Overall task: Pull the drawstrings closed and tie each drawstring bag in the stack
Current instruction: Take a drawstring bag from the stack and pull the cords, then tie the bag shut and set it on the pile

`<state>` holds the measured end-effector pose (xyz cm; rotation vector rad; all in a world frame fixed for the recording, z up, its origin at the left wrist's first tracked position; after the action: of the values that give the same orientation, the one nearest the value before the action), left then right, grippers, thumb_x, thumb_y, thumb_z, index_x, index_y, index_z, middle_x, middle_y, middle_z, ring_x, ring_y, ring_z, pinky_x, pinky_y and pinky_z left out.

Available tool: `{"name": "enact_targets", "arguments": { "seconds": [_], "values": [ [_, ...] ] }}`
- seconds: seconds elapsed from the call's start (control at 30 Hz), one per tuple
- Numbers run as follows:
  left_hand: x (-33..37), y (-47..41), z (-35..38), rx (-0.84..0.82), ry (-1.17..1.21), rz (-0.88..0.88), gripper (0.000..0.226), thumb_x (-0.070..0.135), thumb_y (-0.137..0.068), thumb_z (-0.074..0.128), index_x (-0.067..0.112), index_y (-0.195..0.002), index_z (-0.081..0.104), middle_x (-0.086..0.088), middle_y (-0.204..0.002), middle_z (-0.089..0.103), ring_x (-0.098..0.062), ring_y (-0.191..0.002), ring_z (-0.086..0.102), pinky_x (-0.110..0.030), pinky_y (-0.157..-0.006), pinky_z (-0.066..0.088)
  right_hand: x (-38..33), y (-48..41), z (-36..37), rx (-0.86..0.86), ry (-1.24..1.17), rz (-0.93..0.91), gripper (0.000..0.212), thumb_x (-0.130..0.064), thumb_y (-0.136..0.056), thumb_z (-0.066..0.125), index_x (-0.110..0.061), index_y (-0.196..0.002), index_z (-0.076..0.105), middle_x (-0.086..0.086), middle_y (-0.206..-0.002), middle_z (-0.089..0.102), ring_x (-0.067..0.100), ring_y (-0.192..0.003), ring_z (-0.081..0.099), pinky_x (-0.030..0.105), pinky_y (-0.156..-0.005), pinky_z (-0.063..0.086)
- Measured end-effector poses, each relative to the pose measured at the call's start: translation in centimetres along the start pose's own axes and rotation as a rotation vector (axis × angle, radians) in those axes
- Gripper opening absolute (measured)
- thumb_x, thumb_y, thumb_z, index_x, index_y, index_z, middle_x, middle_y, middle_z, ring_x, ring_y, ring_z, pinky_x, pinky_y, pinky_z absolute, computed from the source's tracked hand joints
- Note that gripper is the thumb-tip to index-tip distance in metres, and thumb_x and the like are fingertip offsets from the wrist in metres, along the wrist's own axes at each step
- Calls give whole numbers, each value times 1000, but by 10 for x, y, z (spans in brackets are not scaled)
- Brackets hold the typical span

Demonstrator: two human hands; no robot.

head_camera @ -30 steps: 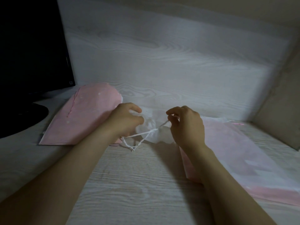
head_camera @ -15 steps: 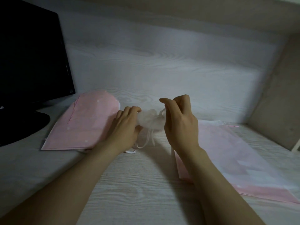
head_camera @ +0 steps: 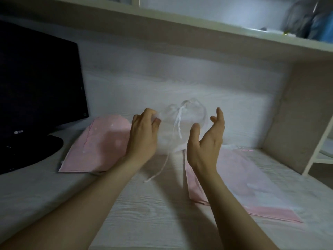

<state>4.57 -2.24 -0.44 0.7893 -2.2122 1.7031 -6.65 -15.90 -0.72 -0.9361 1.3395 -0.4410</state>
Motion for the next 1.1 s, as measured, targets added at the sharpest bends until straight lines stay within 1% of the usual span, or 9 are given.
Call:
{"name": "enact_targets", "arguments": {
  "seconds": [0.13, 0.27, 0.4, 0.5, 0.6, 0.67, 0.83, 0.97, 1.1],
  "values": [
    [33, -7, -20, 33, 84, -10, 12, 30, -111, 48, 18, -112, 53, 9, -96, 47, -14, -100, 41, -29, -73, 37, -28, -6, -10, 79, -29, -10, 60, -41, -100, 39, -28, -158, 27, 0, -147, 48, 15, -136, 47, 56, -112, 38],
    [63, -20, -46, 24, 227, 63, 8, 27, -114, 39, 23, -112, 46, 7, -84, 60, -8, -68, 56, -22, -56, 41, -56, -14, -15, 111, -30, 16, 53, -39, -101, 34, -34, -154, 32, 1, -148, 48, 20, -132, 50, 55, -111, 40],
    [75, -31, -76, 35, 220, 39, 12, 24, -114, 35, 22, -111, 47, -1, -79, 61, -15, -65, 57, -33, -55, 39, -70, -23, -19, 55, -76, 152, 56, -38, -100, 38, -38, -155, 28, 7, -143, 52, 18, -124, 53, 53, -109, 45],
    [57, -39, -92, -8, 147, -74, 15, 26, -113, 36, 20, -107, 47, 1, -81, 59, -15, -71, 55, -38, -64, 34, -68, -21, -13, -68, -62, 255, 54, -32, -96, 41, -35, -149, 29, 0, -101, 67, 18, -91, 64, 52, -91, 54],
    [21, -39, -106, -15, -23, -207, 19, 29, -113, 35, 17, -104, 47, 3, -86, 56, -24, -82, 55, -36, -69, 37, -64, -8, 3, -225, -51, 234, 48, -9, -90, 46, -29, -131, 30, 3, -61, 48, 19, -57, 52, 42, -63, 50],
    [1, -37, -113, 10, -132, -260, 20, 29, -113, 33, 18, -106, 48, 0, -91, 58, -23, -80, 52, -37, -68, 37, -59, 1, 20, -316, -23, 206, 52, 0, -88, 46, -31, -126, 30, 6, -64, 47, 20, -59, 50, 40, -60, 46],
    [-40, -33, -120, 39, -284, -254, 11, 13, -111, 34, 18, -103, 41, -10, -100, 61, -30, -88, 48, -40, -75, 34, -45, 20, 63, -539, 71, 266, 47, -14, -96, 53, -29, -138, 39, 8, -119, 47, 10, -83, 51, 37, -82, 45],
    [-60, -31, -124, 43, -325, -343, 30, -7, -97, 33, 22, -105, 36, -3, -100, 49, -31, -99, 42, -48, -91, 39, -26, 33, 93, -689, 53, 405, 62, -21, -99, 48, -27, -155, 24, 7, -97, 60, 19, -83, 59, 39, -86, 51],
    [-85, -34, -123, 32, -332, -293, 26, -4, -98, 34, 19, -106, 41, -10, -105, 54, -36, -98, 49, -47, -81, 42, -12, 45, 121, -828, -11, 416, 73, -21, -99, 49, -35, -160, 10, 5, -81, 68, 22, -75, 65, 36, -78, 54]
  ]
}}
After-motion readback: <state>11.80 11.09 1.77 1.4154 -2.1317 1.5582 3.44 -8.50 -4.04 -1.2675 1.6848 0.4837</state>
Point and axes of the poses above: each hand's wrist, its own y-axis away from the middle knuckle, its own z-axis out of the palm, x = y × z, the point moved 2 cm from there along -y, towards the middle knuckle
